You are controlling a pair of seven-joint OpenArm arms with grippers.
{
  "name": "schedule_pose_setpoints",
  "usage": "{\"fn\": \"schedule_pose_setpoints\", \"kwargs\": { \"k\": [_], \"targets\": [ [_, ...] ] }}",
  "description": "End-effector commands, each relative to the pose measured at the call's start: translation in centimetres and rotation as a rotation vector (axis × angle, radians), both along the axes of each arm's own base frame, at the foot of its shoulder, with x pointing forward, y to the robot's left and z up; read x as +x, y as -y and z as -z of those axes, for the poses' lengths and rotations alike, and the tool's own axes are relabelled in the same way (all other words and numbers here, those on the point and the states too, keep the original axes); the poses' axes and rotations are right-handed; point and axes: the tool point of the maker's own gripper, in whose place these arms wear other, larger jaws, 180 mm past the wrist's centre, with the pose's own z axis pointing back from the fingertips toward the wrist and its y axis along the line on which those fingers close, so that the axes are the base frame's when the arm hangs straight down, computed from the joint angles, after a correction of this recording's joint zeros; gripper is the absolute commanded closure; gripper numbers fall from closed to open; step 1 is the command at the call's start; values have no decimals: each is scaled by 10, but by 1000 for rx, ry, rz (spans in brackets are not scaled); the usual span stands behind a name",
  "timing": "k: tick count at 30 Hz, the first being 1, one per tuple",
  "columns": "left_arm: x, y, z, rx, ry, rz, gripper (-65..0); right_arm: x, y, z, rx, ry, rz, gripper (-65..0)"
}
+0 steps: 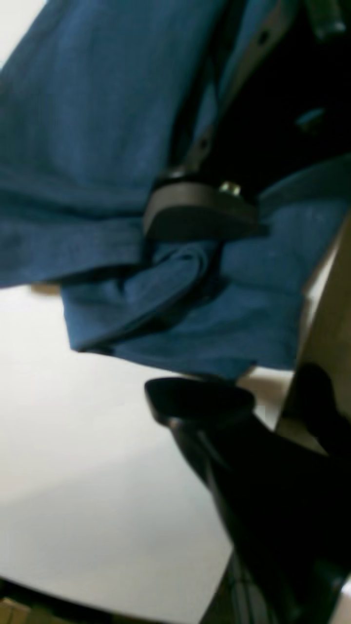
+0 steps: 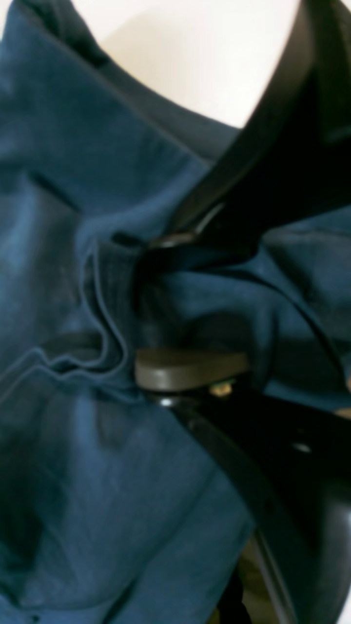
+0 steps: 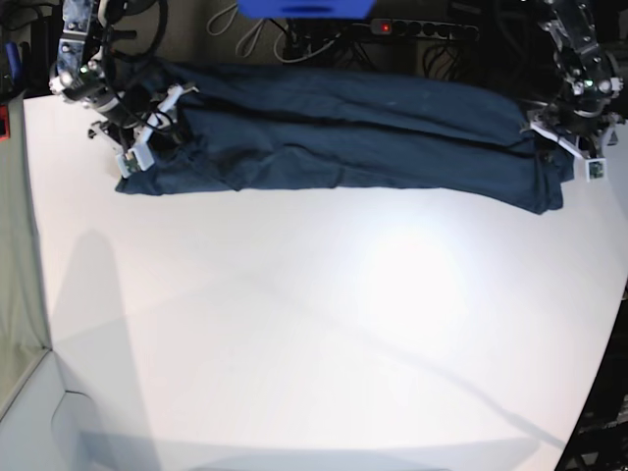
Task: Layout the t-shirt on the table in an organized manner, then fold the t-shirt properly
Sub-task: 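Hold the folded strip ends with both grippers and tuck them inward, then fold the strip end held by the left gripper toward the right gripper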
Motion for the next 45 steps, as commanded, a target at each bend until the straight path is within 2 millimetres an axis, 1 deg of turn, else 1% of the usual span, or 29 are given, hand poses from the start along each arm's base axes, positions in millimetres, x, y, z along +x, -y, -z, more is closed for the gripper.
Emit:
{"fn": "schedule_pose_setpoints", "kwargs": {
  "k": [1, 4, 8, 10, 12, 13, 14, 16, 18, 19, 22, 23, 25, 27, 29, 31, 32, 35, 37, 39, 41, 44, 45],
  "targets": [
    [-1, -7, 2, 17, -28, -6, -425, -2, 2, 0, -14, -8, -6, -273],
    [0, -8, 11, -6, -42, -18, -425, -2, 2, 0, -14, -8, -6, -273],
    [-9, -5, 29, -38, -84, -31, -423, -2, 2, 0, -14, -8, -6, -273],
    [-6, -4, 34, -54, -88, -36, -422, -1, 2, -1, -14, -6, -6, -273],
    [-10, -2, 44, -78, -111, -47, -419, -1, 2, -1, -14, -6, -6, -273],
    [-12, -1, 50, -91, -123, -53, -408, -1, 2, -1, -14, -6, -6, -273],
    [-11, 0, 53, -101, -125, -57, -384, -1, 2, -1, -14, -6, -6, -273],
    [-10, 2, 61, -123, -137, -66, -300, -1, 2, -1, -14, -6, -6, -273],
    [-8, 5, 66, -141, -144, -71, -204, -1, 3, -1, -17, -5, -7, -273],
    [-7, 6, 68, -149, -146, -74, -147, 3, 3, -2, -17, 3, -7, -273],
    [-5, 7, 73, -165, -153, -80, -10, 5, 5, -3, -20, 4, -4, -273],
    [-5, 8, 75, -170, -157, -81, 0, 5, 4, -3, -19, 6, -4, -273],
    [-4, 9, 78, -177, -161, -84, -7, 5, 5, -3, -23, 4, -5, -273],
    [-2, 7, 74, -169, -151, -81, 0, 5, 6, -3, -24, 4, -4, -273],
    [5, 6, 62, -148, -118, -72, -1, 5, 6, -3, -24, 4, -4, -273],
    [19, 3, 39, -106, -60, -54, -1, 6, 6, -3, -25, 4, -4, -273],
    [22, 8, 30, -97, -33, -49, -1, 6, 6, -3, -25, 4, -4, -273],
    [37, 16, -12, -37, 74, -17, -1, 6, 5, -3, -24, 4, -5, -273],
    [44, 24, -35, -8, 132, 5, -1, 6, 5, -3, -23, 5, -7, -273],
    [49, 37, -56, 7, 193, 12, -1, 6, 5, -3, -23, 5, -7, -273],
    [49, 49, -71, 13, 236, 16, -1, 6, 5, -3, -23, 5, -7, -273],
    [52, 76, -87, 8, 274, 69, -1, 6, 5, -3, -24, 4, -7, -273],
    [53, 88, -91, 5, 283, 98, -1, 6, 5, -3, -24, 4, -7, -273]
  ]
}}
